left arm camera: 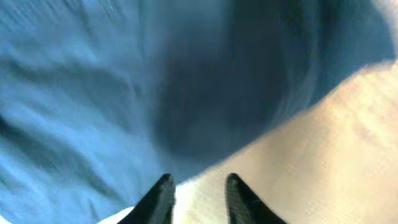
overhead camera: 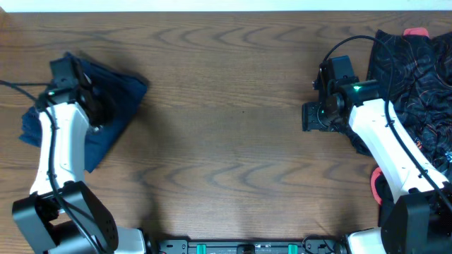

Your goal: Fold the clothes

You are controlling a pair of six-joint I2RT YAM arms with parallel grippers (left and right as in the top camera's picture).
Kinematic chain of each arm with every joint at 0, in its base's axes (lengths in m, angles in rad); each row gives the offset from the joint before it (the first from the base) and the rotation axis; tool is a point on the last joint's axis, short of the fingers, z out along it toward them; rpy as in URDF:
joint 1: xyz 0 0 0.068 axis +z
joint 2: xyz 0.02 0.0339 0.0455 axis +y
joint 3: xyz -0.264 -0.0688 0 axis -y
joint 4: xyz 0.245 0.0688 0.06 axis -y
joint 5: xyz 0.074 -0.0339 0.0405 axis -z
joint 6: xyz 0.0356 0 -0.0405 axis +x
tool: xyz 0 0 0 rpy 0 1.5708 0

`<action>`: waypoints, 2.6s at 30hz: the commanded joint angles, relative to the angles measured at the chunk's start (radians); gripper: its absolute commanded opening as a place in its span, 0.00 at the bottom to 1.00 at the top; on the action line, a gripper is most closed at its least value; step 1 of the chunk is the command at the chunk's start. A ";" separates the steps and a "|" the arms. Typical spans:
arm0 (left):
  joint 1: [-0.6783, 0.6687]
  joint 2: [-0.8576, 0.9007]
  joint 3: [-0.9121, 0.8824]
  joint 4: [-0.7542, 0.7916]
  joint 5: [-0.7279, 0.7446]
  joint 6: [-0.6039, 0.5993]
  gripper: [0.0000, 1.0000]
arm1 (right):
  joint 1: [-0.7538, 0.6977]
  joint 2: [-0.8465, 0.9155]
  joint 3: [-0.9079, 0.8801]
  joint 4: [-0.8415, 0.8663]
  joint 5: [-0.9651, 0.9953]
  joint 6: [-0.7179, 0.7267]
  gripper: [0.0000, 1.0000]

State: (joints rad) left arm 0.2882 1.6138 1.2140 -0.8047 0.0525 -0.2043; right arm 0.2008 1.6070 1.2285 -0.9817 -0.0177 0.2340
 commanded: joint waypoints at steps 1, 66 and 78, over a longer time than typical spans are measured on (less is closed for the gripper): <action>-0.045 -0.014 -0.059 -0.010 -0.009 0.013 0.27 | -0.005 -0.018 0.000 0.004 0.014 0.005 0.67; -0.294 -1.047 -0.361 0.083 0.008 0.113 0.98 | -0.050 -0.810 -0.340 0.270 0.236 0.088 0.99; -0.294 -1.086 -0.361 0.079 0.008 0.113 0.98 | -0.050 -0.943 -0.498 0.278 0.103 0.086 0.99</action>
State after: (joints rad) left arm -0.0078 0.5308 0.8574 -0.7288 0.0715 -0.0792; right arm 0.1417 0.6605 0.7372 -0.7052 0.1200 0.3073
